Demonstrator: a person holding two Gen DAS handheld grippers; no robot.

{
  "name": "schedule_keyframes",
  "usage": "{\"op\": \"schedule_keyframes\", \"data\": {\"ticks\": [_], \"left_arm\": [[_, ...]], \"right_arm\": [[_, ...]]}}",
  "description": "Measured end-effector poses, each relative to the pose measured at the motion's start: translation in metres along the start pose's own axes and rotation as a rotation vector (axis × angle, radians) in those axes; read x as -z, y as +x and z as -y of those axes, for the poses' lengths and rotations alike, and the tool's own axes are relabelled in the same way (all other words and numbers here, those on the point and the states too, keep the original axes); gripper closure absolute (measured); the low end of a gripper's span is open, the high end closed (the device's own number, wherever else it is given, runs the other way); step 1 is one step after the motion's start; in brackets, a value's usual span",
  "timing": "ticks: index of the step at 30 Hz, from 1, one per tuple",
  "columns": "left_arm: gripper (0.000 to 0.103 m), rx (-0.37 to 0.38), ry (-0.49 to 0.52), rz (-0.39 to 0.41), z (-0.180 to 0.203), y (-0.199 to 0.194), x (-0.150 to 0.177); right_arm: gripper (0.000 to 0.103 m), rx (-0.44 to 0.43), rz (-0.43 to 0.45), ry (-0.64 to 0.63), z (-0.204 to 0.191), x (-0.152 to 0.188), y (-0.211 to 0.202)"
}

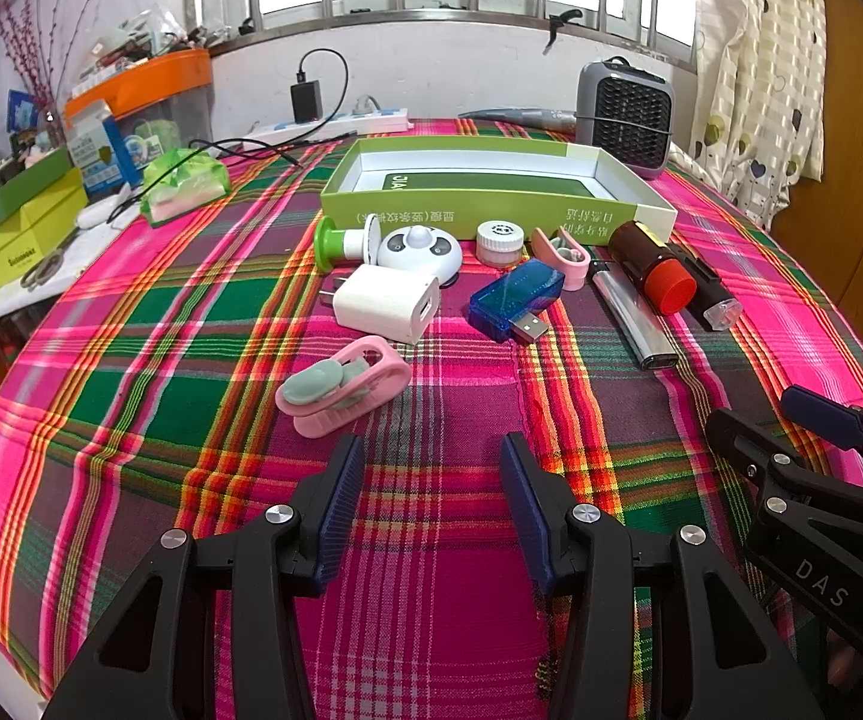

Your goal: Organize rigid objects

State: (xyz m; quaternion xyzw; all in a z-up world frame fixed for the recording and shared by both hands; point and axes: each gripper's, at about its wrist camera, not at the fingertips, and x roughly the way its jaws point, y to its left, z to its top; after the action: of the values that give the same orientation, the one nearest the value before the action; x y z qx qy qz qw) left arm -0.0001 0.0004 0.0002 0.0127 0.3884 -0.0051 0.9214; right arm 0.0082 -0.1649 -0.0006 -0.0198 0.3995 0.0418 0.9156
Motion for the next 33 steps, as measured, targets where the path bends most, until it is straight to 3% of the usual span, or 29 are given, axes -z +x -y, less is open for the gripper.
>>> {"op": "schedule_keyframes", "data": {"ticks": [16, 28, 33], "left_arm": [[0.057, 0.014, 0.013, -0.014, 0.000, 0.001, -0.002], [0.057, 0.081, 0.057, -0.058, -0.012, -0.002, -0.004], [0.057, 0.112, 0.063, -0.051, -0.019, -0.012, -0.007]], "right_arm": [[0.041, -0.001, -0.001, -0.001, 0.000, 0.000, -0.001], [0.041, -0.049, -0.022, -0.037, 0.008, -0.004, 0.002], [0.041, -0.046, -0.033, 0.005, 0.023, -0.010, 0.005]]}}
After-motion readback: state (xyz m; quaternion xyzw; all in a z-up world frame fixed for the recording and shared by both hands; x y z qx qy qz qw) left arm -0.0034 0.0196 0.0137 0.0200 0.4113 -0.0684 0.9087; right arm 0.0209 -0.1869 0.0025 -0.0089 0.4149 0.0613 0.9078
